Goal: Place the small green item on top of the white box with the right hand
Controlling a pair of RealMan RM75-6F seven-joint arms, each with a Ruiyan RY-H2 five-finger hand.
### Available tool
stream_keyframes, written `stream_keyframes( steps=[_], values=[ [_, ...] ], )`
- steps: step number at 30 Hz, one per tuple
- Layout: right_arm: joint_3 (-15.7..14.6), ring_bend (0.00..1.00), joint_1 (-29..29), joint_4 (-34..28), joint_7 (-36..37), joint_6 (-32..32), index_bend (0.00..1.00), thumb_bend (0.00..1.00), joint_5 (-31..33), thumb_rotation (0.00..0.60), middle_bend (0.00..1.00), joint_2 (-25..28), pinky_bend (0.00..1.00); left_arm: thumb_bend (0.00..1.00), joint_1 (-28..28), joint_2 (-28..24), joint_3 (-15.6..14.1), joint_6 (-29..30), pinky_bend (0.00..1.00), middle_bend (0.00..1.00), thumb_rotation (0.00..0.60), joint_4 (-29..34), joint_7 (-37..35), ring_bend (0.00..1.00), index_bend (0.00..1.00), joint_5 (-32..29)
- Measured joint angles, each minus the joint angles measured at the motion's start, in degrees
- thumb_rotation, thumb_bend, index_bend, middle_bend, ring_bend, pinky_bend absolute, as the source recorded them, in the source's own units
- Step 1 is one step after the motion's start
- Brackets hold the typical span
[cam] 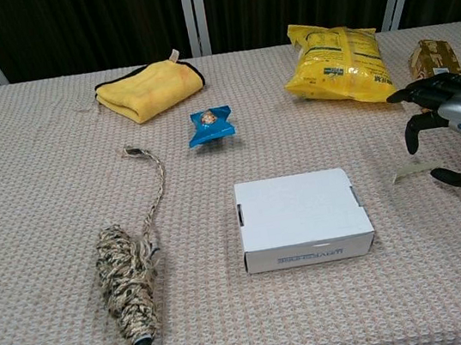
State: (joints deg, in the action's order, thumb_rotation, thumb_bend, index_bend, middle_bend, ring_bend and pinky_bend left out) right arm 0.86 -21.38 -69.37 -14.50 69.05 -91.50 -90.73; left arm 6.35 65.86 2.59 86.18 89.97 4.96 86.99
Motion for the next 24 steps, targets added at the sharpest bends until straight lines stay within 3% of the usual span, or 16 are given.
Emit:
stream_keyframes(
  steps=[13, 24],
  values=[
    [-0.03, 0.00, -1.26, 1.89, -0.05, -0.97, 0.50, 0.44, 0.67, 0.600, 0.05, -2.11, 0.00, 0.09, -0.12, -0.51, -0.04, -0.84, 0.15, 0.11, 0.600, 0.12, -0.22, 0.04, 0.14, -1.02],
    [-0.01, 0.00, -1.81, 2.39, -0.90, -1.32, 0.55, 0.45, 1.31, 0.600, 0.05, -2.92, 0.00, 0.09, -0.24, -0.88, 0.03, -1.55, 0.15, 0.11, 0.600, 0.39, -0.24, 0.04, 0.14, -2.13]
  ],
)
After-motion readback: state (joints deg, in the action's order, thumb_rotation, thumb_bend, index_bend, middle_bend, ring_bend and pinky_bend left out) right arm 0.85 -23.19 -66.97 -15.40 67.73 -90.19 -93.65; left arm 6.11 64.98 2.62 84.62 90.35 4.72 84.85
